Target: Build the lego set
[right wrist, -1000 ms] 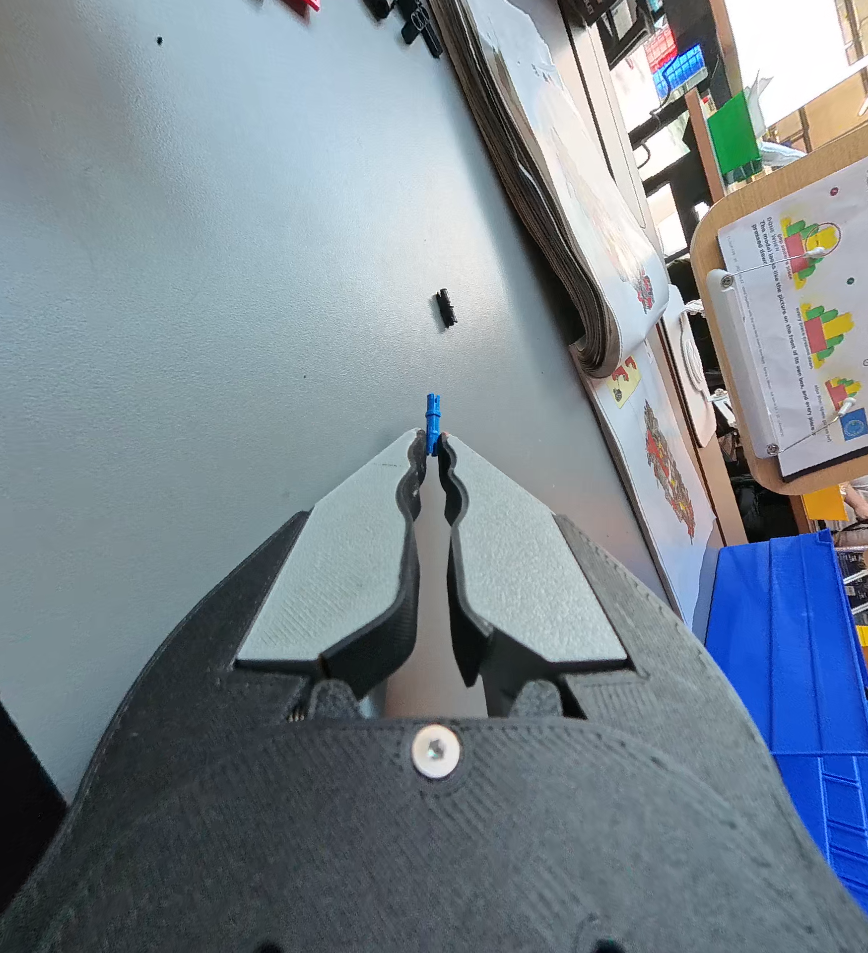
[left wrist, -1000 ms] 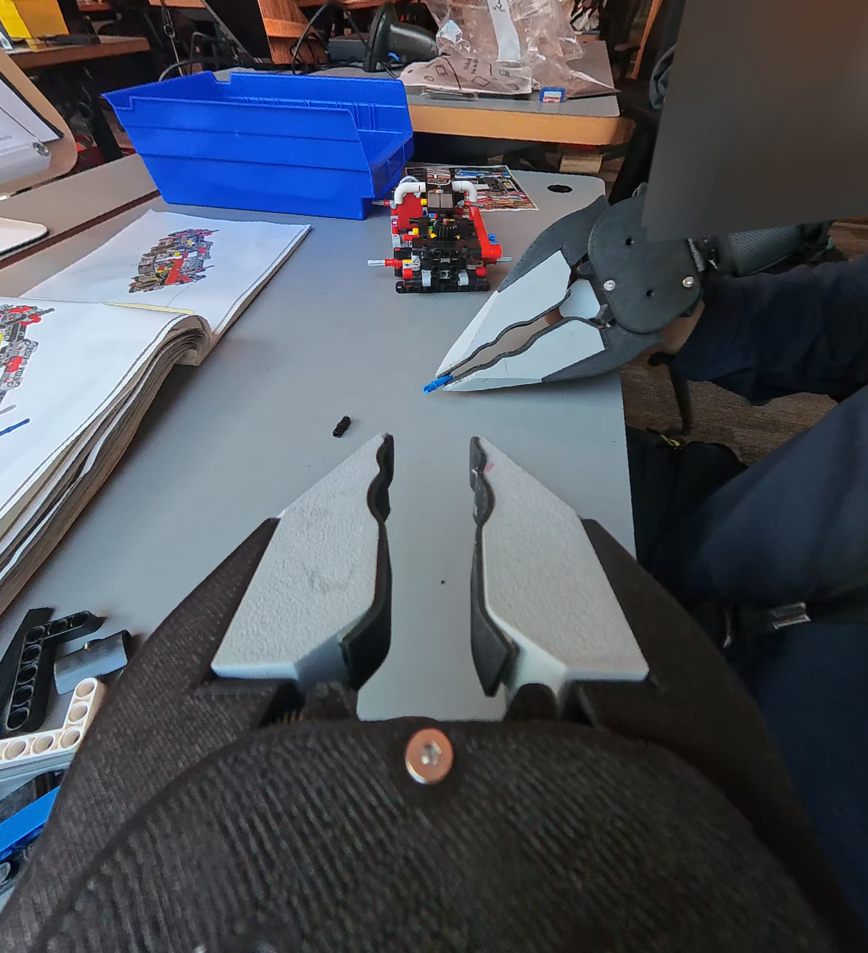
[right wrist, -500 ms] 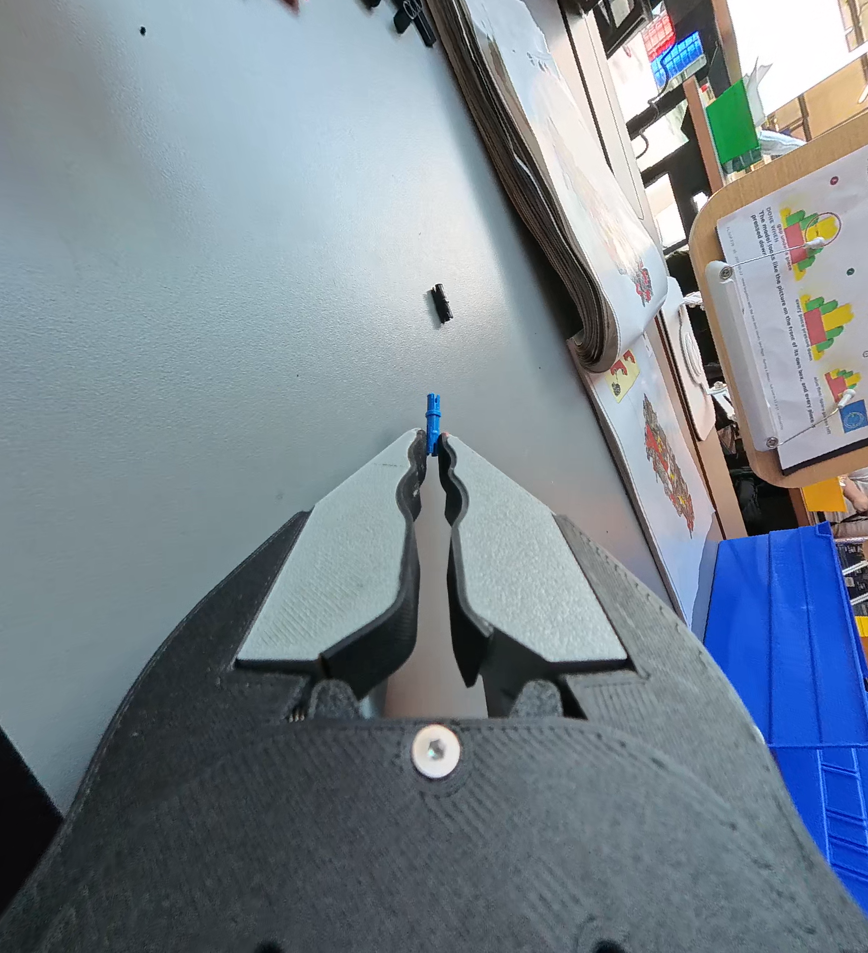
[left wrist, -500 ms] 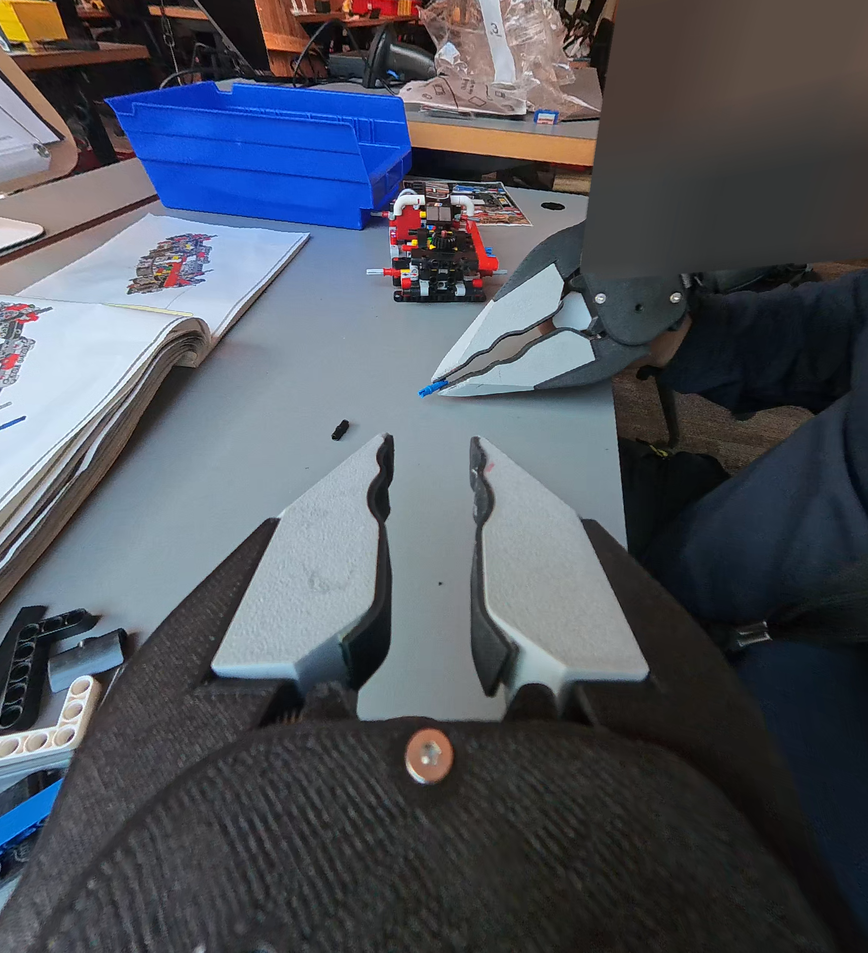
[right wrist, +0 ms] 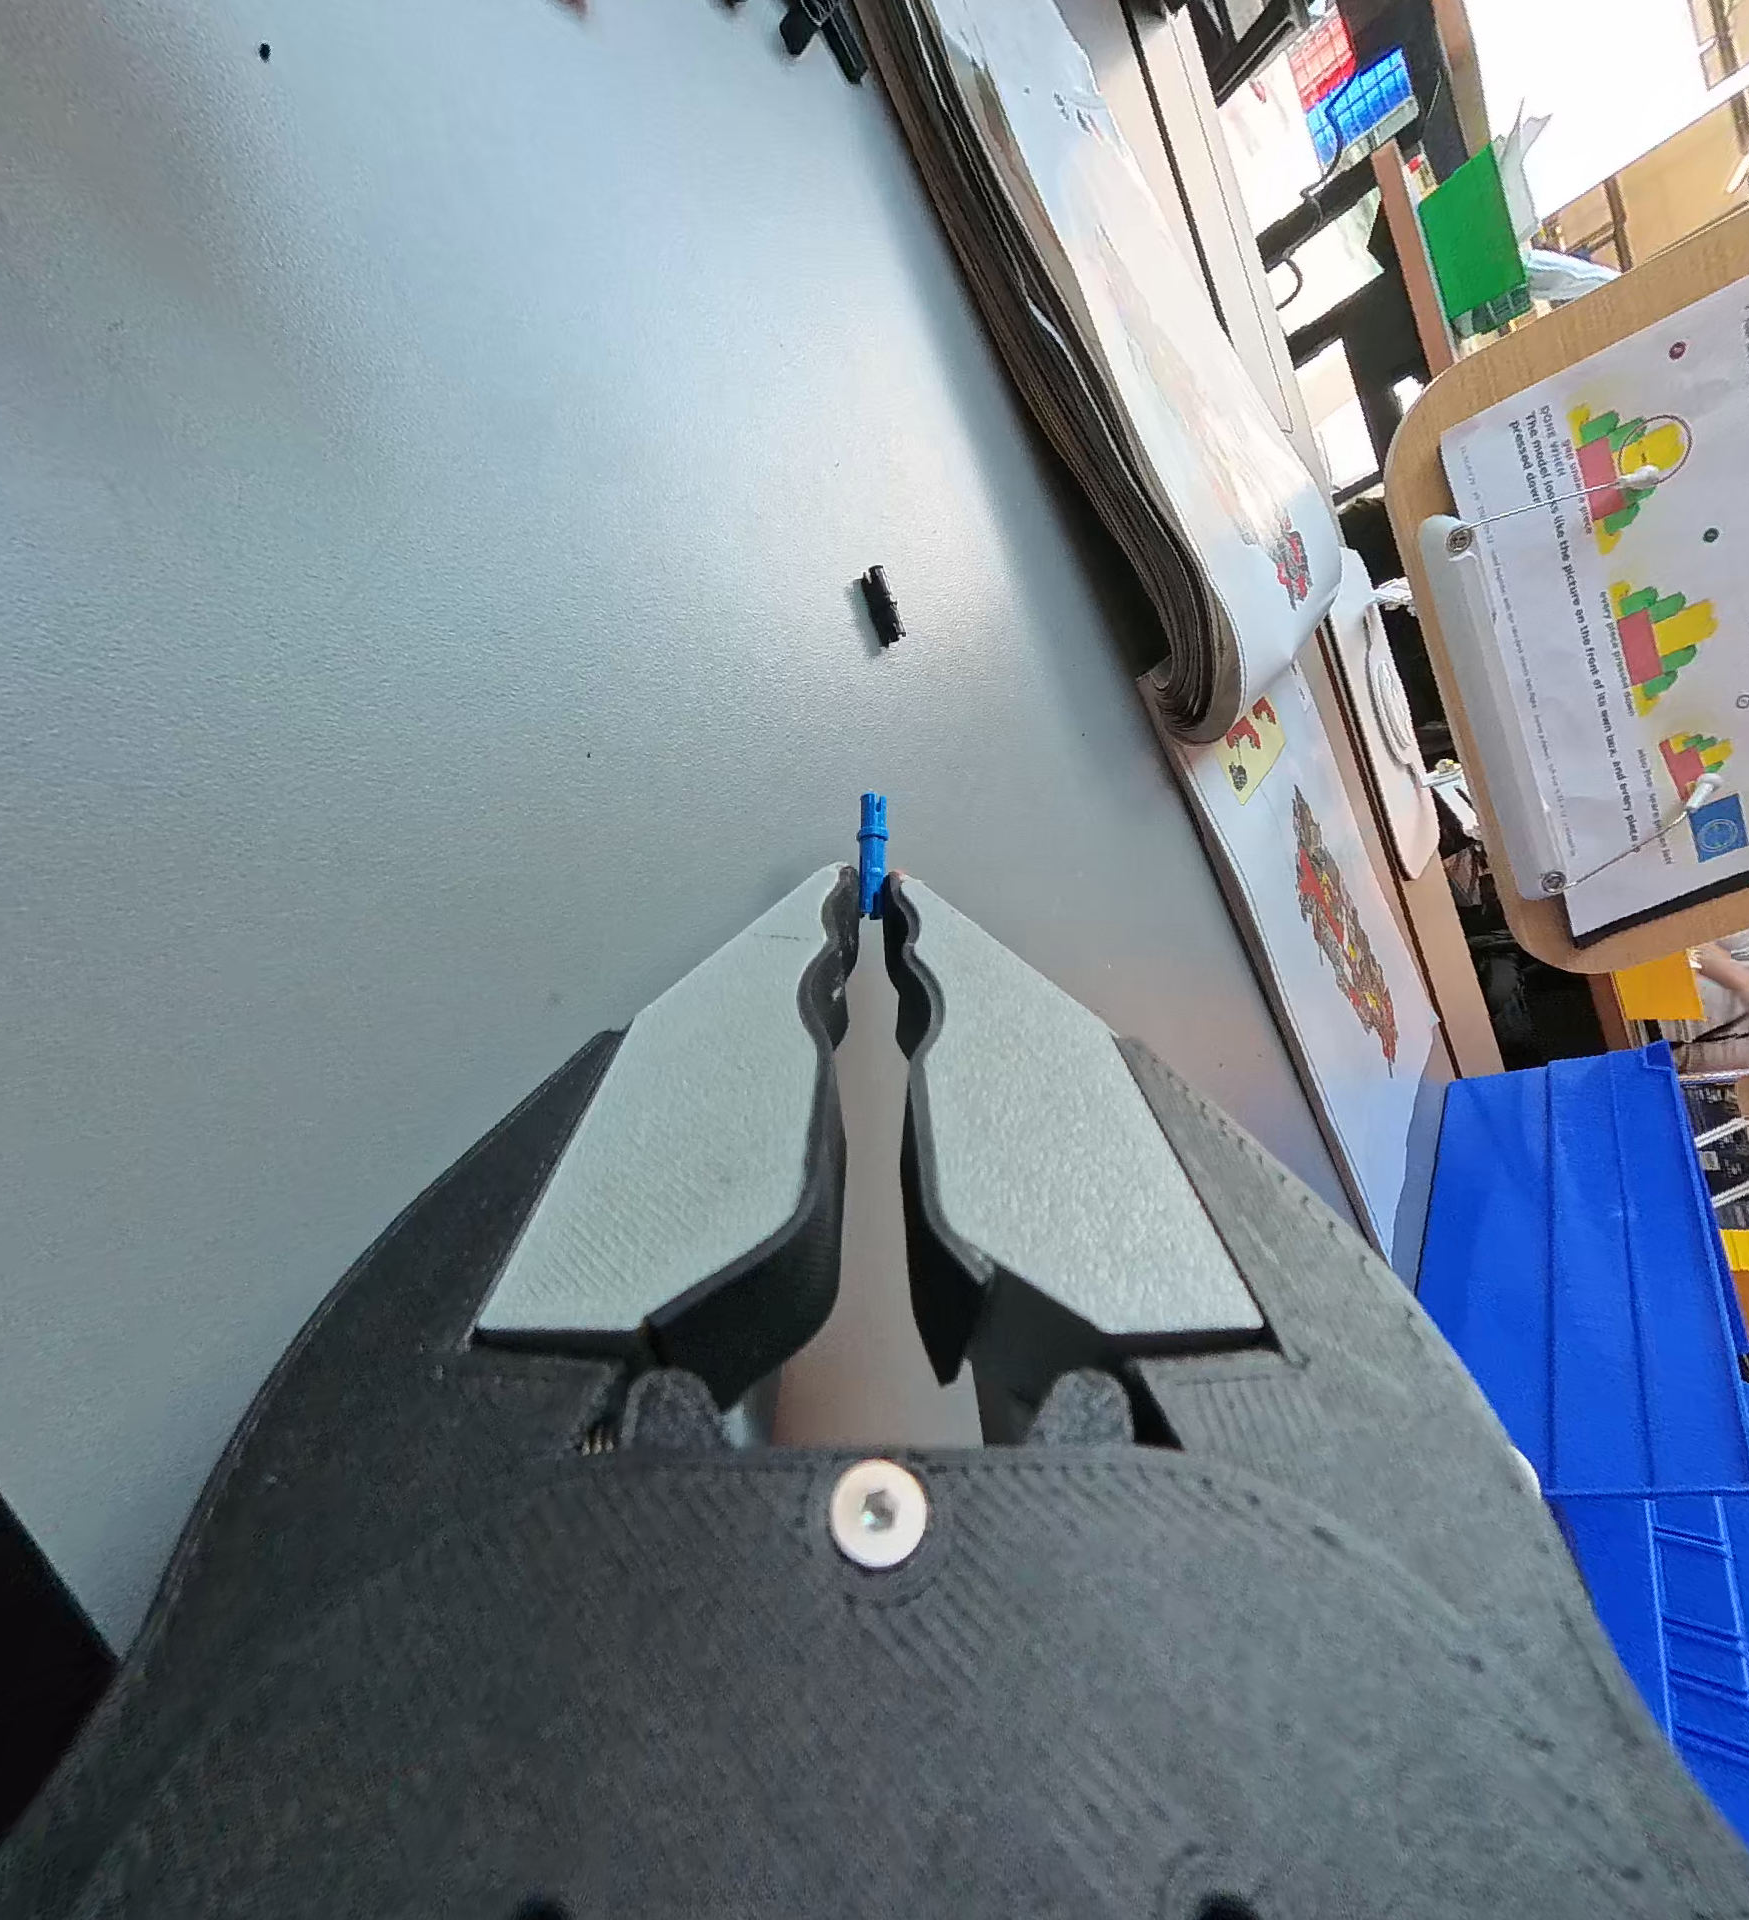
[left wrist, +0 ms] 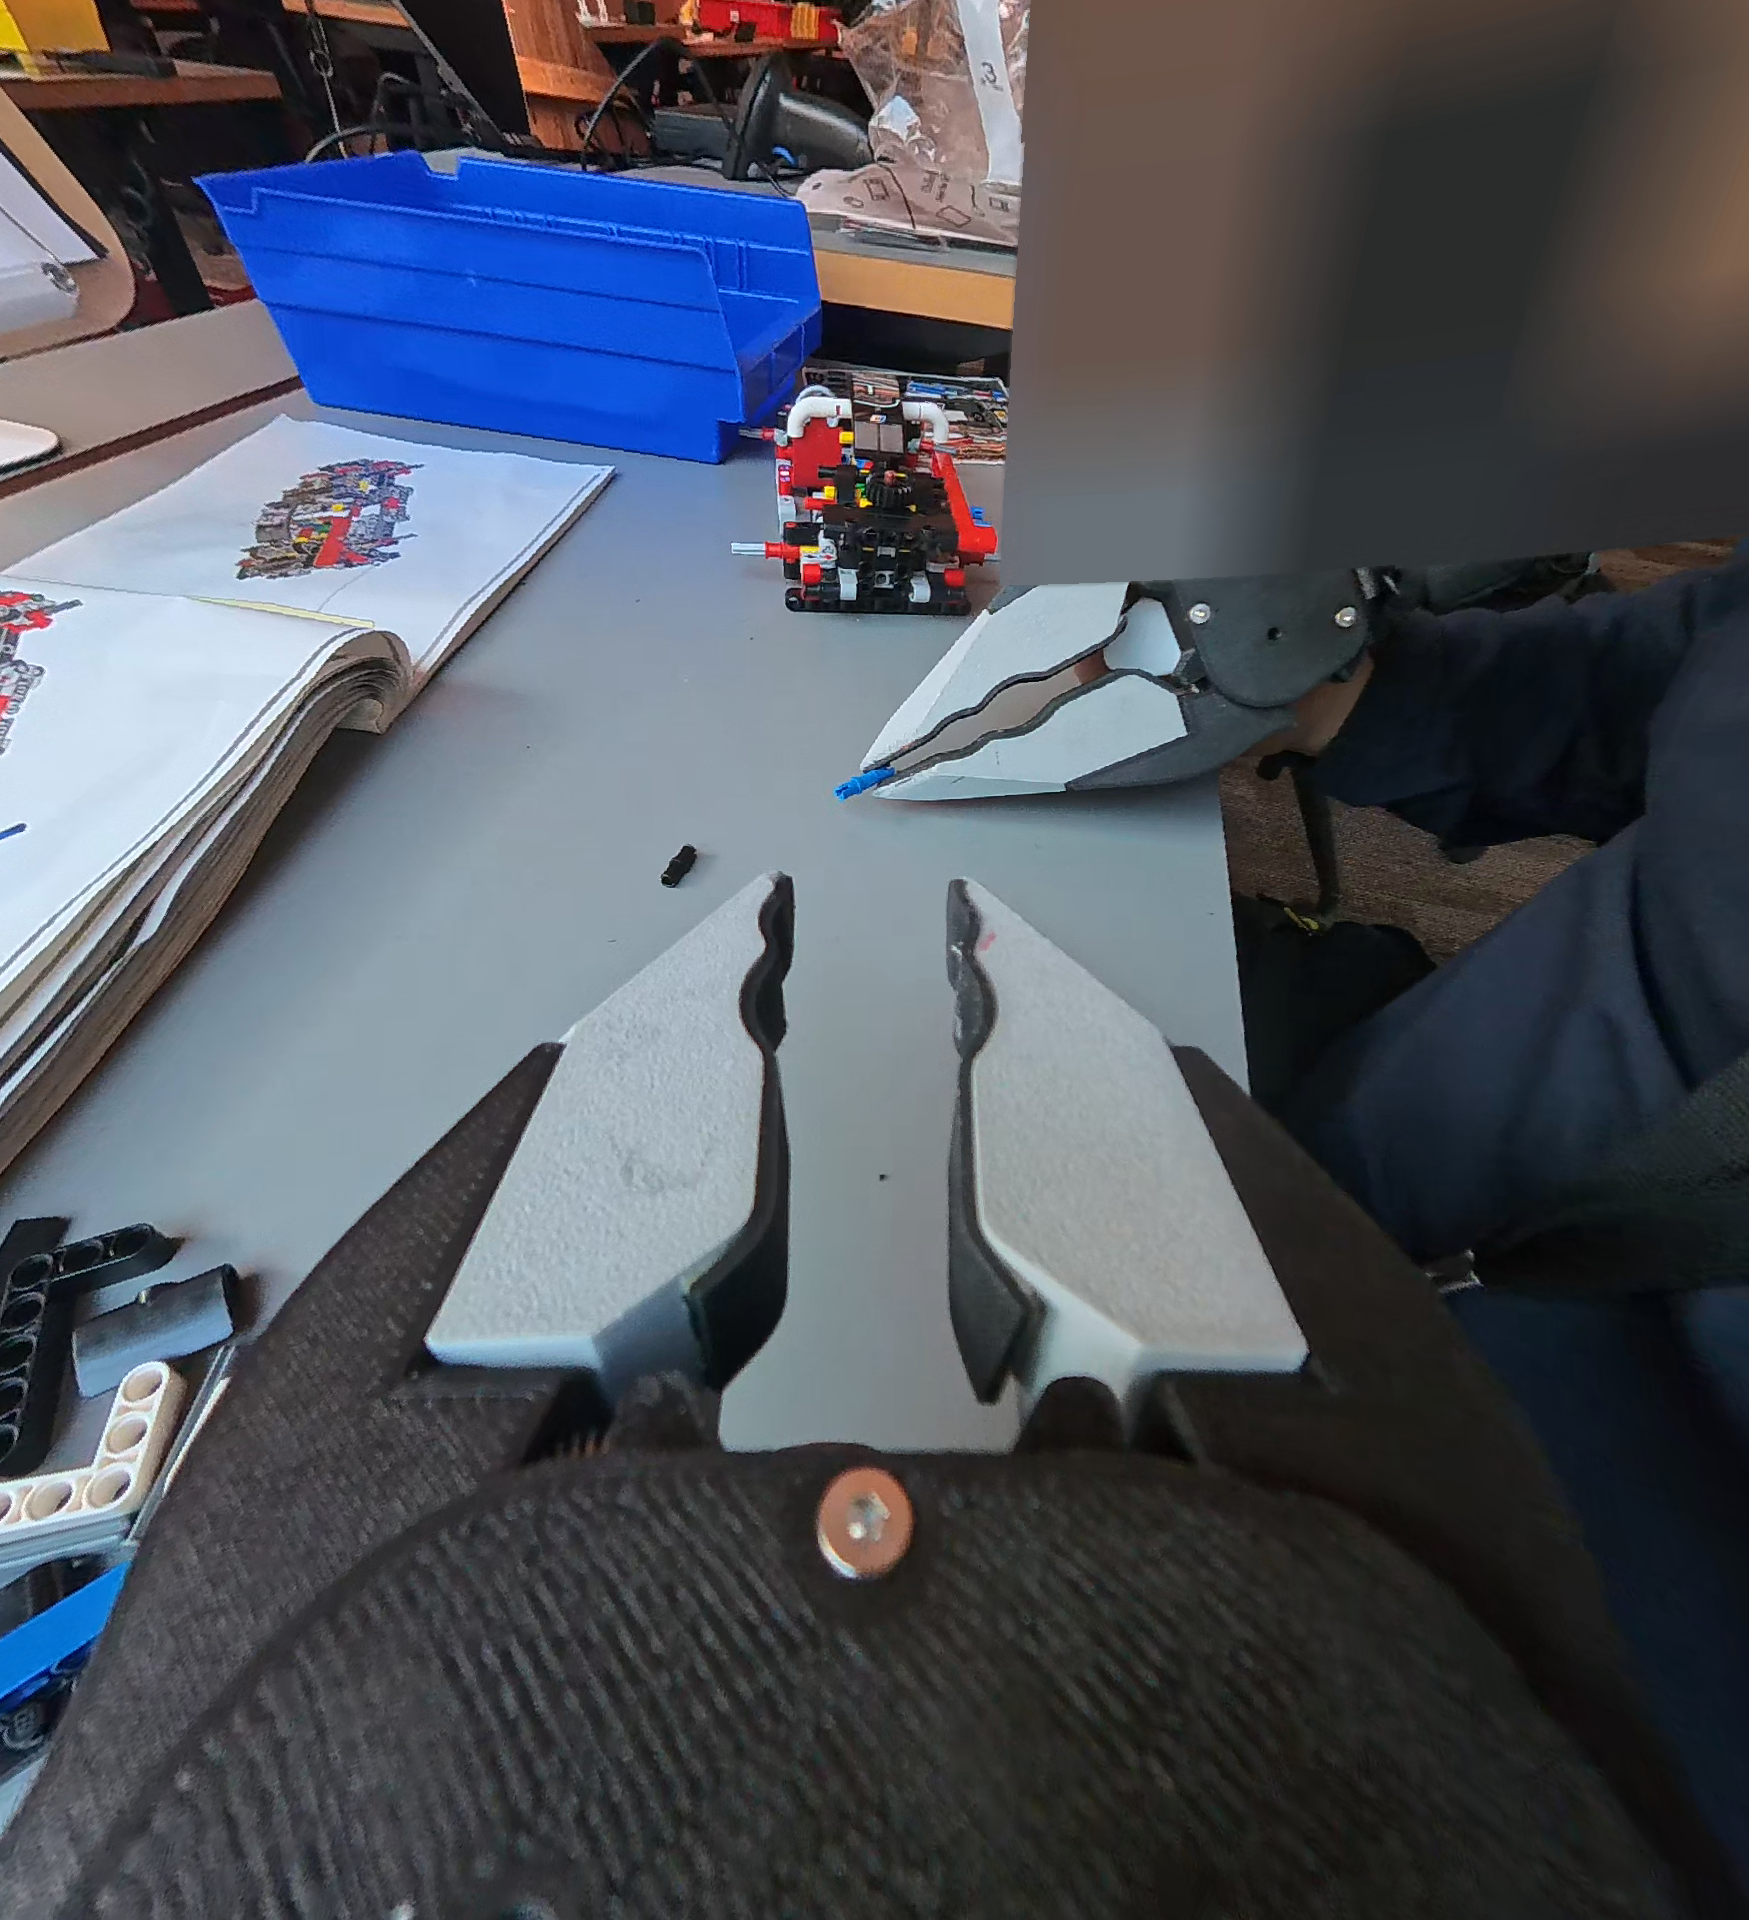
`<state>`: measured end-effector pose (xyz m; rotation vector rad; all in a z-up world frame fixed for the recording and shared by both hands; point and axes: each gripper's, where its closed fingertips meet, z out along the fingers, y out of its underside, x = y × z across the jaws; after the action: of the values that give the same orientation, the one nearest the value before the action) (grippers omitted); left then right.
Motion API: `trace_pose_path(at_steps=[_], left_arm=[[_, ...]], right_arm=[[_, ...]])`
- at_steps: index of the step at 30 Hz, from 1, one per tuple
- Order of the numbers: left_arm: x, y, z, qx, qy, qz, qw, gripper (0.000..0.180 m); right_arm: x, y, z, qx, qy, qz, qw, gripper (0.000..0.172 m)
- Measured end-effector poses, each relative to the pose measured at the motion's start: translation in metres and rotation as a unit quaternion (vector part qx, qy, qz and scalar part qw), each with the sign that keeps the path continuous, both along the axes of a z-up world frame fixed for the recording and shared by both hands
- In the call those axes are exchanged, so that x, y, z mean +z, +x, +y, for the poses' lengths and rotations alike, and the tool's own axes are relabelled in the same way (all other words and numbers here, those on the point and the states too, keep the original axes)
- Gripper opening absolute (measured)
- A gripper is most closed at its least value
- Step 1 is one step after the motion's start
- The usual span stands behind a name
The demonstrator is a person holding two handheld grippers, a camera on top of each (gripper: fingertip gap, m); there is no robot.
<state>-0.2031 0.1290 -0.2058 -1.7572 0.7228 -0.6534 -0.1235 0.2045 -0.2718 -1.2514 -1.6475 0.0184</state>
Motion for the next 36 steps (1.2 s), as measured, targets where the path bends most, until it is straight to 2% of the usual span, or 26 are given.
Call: trace_pose_path(at_steps=[16,21,25,28,33,36], left_arm=[[-0.001,0.001,-0.001,-0.005,-0.001,0.003,1.0,0.027],[-0.004,0.002,0.001,0.002,0.0,0.02,1.0,0.027],[-0.009,0.005,0.001,0.008,0.012,0.05,0.999,0.025],[-0.01,0.004,0.002,0.018,0.016,0.062,0.998,0.025],[-0.009,0.0,0.006,0.045,0.027,0.071,0.996,0.023],[-0.009,0.0,0.007,0.051,0.034,0.079,0.995,0.023]], right_arm=[[-0.003,-0.002,0.0,0.004,-0.013,-0.006,1.0,0.002],[-0.006,-0.004,-0.002,0.013,-0.07,-0.007,0.997,0.002],[-0.007,-0.011,-0.011,0.005,-0.17,-0.001,0.985,0.001],[-0.003,-0.011,-0.006,-0.018,-0.16,0.017,0.987,0.002],[-0.007,-0.01,-0.011,-0.019,-0.143,0.0,0.99,0.002],[-0.008,-0.009,-0.013,-0.022,-0.169,0.003,0.985,0.002]])
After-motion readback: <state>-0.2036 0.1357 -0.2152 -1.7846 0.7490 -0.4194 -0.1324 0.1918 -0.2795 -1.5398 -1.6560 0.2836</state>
